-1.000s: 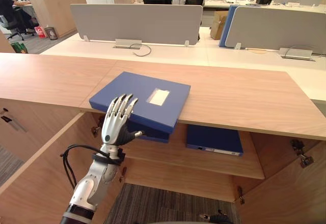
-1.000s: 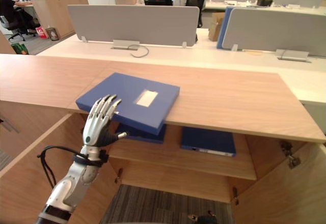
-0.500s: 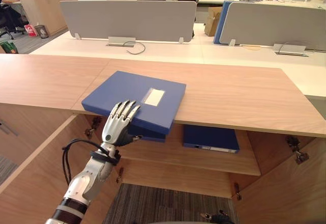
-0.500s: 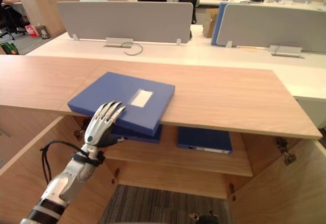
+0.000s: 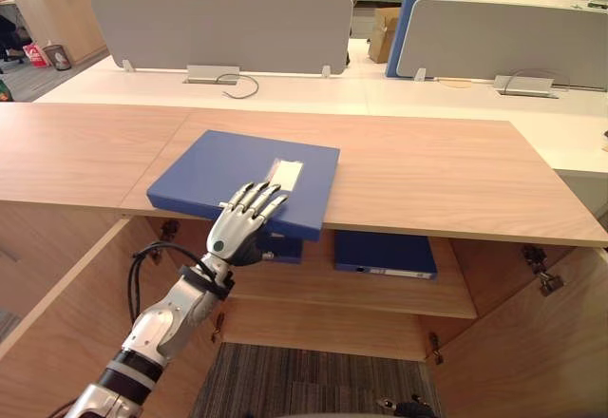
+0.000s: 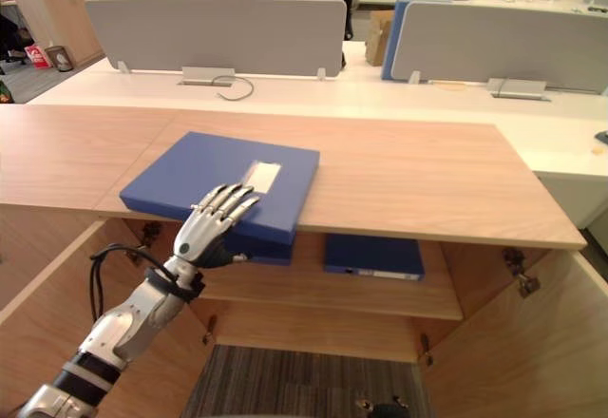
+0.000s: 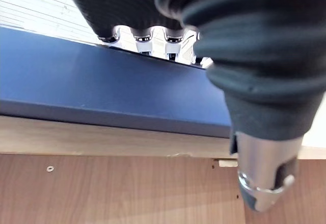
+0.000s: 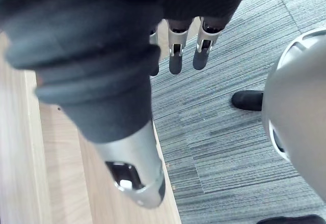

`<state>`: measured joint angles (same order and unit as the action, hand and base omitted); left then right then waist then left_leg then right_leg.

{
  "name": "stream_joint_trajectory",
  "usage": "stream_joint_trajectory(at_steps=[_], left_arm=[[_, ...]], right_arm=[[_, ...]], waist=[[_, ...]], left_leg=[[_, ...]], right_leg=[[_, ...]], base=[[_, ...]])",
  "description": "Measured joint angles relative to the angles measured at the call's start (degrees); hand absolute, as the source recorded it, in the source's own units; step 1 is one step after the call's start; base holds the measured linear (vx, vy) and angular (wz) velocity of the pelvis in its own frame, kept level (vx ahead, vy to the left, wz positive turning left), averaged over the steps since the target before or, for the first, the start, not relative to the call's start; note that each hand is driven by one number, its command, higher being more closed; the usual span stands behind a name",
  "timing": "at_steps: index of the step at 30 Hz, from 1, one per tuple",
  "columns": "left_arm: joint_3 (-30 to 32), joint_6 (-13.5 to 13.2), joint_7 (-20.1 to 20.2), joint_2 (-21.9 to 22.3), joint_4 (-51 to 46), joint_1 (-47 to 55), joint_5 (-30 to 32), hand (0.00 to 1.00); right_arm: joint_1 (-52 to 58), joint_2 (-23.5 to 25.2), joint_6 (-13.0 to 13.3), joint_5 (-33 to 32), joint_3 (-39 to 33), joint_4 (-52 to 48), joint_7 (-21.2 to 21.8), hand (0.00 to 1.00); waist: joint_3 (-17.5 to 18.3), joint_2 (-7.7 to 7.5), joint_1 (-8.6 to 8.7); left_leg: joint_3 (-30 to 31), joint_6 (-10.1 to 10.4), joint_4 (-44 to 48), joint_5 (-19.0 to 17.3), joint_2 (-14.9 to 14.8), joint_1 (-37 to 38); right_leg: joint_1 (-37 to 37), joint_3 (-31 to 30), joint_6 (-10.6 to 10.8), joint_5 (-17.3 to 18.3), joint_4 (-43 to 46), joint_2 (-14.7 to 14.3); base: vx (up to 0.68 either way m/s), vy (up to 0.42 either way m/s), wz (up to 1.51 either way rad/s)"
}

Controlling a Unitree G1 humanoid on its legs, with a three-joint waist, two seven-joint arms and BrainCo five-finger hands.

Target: Walk over to the cabinet, pick up the folder, carry it to the office cabinet, place the folder inside the office cabinet, then close the office cabinet door

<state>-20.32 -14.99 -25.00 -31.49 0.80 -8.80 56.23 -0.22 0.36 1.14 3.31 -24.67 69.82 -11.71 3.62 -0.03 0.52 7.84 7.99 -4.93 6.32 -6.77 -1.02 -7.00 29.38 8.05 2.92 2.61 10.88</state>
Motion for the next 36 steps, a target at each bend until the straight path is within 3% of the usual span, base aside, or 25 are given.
stream_joint_trajectory(at_steps=[10,11,25,36], left_arm=[[-1.8,-0.98,0.5,-0.57,-1.65,-1.13,-0.06,0.0],[-1.84,-0.91,0.59,-0.69,-0.97,-1.13,-0.04,1.0],[0.75,-0.07,-1.03,-0.46,4.37,-4.36,0.79,1.0],[5.46,2.26,-1.68,-0.39,8.89,-5.77,2.73,1.0]], right_arm=[[0.14,-0.06,-0.03,0.0,-0.51,0.11,0.08,0.0],[0.15,-0.06,-0.03,0.0,-0.49,0.08,0.12,0.0],[0.0,-0.19,-0.69,0.08,0.02,-0.52,0.33,0.0],[-0.19,-0.22,-1.13,0.1,0.05,-0.61,0.41,0.0]], waist=[[0.07,-0.06,-0.02],[0.08,-0.06,0.04],[0.11,-0.35,0.62],[-0.15,-0.4,1.67]], left_leg=[[-0.19,0.01,-0.01,0.2,-0.11,0.19],[-0.24,0.0,-0.01,0.21,-0.11,0.26],[-0.54,-0.03,-0.09,0.07,-0.13,1.21],[-0.65,0.03,-0.08,-0.03,-0.13,1.25]], right_leg=[[0.67,-0.52,-0.01,0.18,1.3,0.22],[0.65,-0.56,-0.03,0.18,1.3,0.22],[-0.14,-0.57,-0.15,0.02,0.23,0.02],[-0.39,-0.58,-0.27,-0.13,-0.38,-0.11]], base=[[-0.02,0.005,-0.02],[0.0,0.0,0.0],[0.0,0.0,0.0],[0.0,0.0,0.0]])
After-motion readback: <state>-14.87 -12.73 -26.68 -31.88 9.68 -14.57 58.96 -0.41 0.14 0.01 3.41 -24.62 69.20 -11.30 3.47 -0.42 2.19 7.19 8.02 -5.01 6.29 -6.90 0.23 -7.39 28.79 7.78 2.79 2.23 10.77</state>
